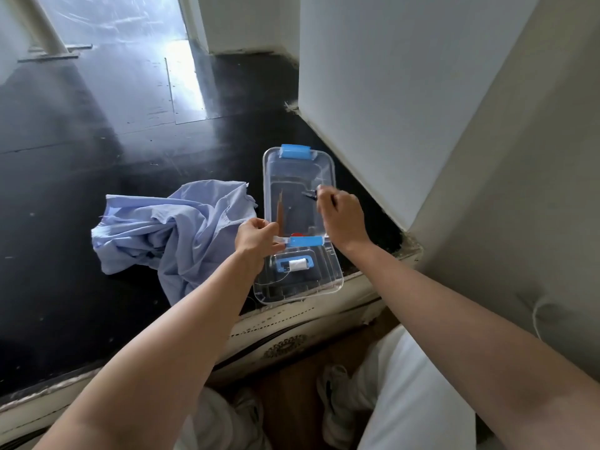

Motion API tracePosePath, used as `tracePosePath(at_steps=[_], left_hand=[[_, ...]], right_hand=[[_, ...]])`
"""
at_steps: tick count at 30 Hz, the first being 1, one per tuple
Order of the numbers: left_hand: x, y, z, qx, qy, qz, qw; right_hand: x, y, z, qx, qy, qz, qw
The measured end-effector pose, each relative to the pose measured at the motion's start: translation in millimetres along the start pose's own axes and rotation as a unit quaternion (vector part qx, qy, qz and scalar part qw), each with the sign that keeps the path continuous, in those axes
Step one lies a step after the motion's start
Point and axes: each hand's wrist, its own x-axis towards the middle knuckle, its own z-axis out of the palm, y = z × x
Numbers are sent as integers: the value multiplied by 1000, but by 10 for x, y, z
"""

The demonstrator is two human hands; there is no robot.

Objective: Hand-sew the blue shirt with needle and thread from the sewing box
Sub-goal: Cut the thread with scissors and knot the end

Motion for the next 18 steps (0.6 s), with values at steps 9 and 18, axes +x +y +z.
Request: tracePosePath(at_steps=[9,18], left_hand=[[-10,-44,494,48,12,1,999],[77,13,1023,39,-39,-93,994]], right_hand=[[-106,329,-534,197,150,168,954],[-17,834,-867,328,190,241,893]])
